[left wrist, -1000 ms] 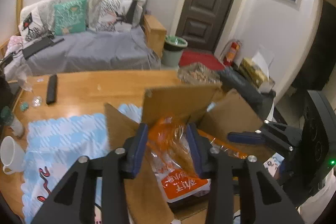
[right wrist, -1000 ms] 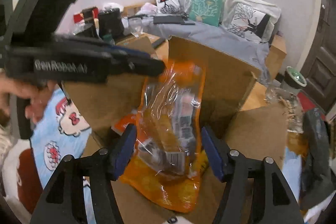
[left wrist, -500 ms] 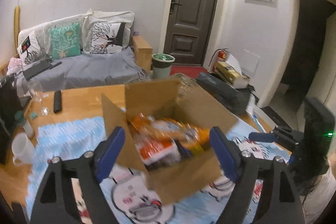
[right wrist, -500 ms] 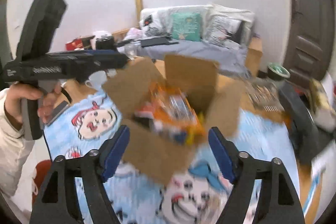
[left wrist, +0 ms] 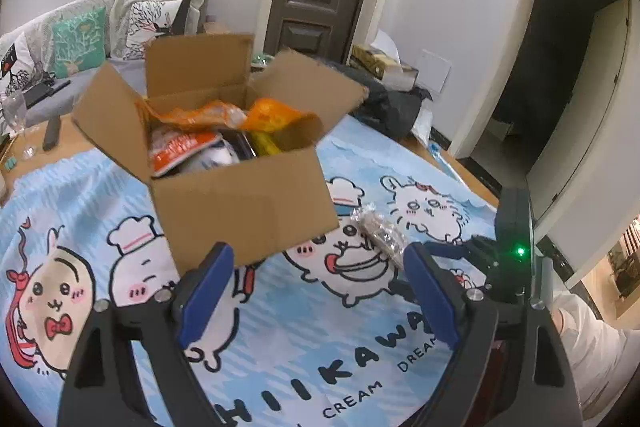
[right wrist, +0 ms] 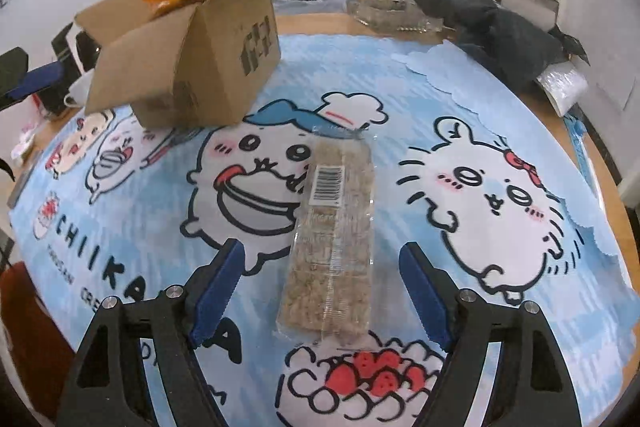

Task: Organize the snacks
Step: 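Grasp the clear-wrapped grain bar with the right tool and lift it, then lower the grain bar into the box and open the right tool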

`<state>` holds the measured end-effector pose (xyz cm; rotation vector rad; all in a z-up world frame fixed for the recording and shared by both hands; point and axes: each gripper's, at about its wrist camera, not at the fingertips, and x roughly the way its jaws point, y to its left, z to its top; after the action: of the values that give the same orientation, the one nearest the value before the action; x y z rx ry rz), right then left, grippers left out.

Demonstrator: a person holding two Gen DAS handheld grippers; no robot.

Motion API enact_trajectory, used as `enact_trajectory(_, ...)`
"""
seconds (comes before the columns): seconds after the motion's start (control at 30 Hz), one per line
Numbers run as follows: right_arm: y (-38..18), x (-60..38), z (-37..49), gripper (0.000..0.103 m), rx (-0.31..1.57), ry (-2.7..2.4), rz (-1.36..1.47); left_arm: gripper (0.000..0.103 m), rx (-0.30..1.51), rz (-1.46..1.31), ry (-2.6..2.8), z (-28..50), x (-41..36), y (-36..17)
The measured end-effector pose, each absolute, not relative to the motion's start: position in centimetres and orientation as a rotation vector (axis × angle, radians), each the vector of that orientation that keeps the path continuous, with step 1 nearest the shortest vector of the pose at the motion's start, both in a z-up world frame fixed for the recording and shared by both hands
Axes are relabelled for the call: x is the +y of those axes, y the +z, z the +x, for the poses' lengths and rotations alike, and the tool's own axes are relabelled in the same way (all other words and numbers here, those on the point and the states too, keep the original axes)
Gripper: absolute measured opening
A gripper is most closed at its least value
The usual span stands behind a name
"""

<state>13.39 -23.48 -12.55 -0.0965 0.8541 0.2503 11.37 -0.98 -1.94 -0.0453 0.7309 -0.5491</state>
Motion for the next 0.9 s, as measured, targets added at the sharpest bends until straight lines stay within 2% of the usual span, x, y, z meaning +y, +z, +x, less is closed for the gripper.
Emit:
enact_trajectory(0.1,-12.6,-23.1,13.5,0.063,0.844,0.222,-0.131,0.085,0.746,-0.051,-0.564,11.4,-1.5,-2.3)
enact_trajectory(0.2,-12.4,-22.9,14.3,0.037,0.845,0.206,-0.133,0.085,0.752,-0.053,-0.57,11.3,-1.6,-2.3)
enact_trajectory(0.4,-10.9,-23.4,13.5,0.036,0.806,0.241,-0.062,0.085,0.751,-0.073,-0.599,11.7,-0.8,-1.9)
enact_trajectory(0.53,-7.2,-23.1,10.6,0.036,0.672,0.333,0.012,0.085,0.726,-0.109,-0.685,12.0,-1.1,-0.4)
enact_trajectory(0.77,-0.3,-18.3,8.0,0.036,0.486,0.544,-0.044,0.084,0.637,-0.152,-0.763,13.4,-1.0,4.4)
enact_trajectory(0.8,0.3,-17.7,8.1,0.036,0.47,0.569,-0.052,0.082,0.624,-0.16,-0.757,13.9,-0.6,5.1)
enact_trajectory(0.87,1.5,-16.3,8.6,0.036,0.44,0.6,-0.075,0.065,0.616,-0.161,-0.725,15.0,0.2,6.1)
enact_trajectory(0.9,1.9,-15.8,9.1,0.036,0.432,0.604,-0.085,0.053,0.616,-0.166,-0.712,15.6,0.7,6.4)
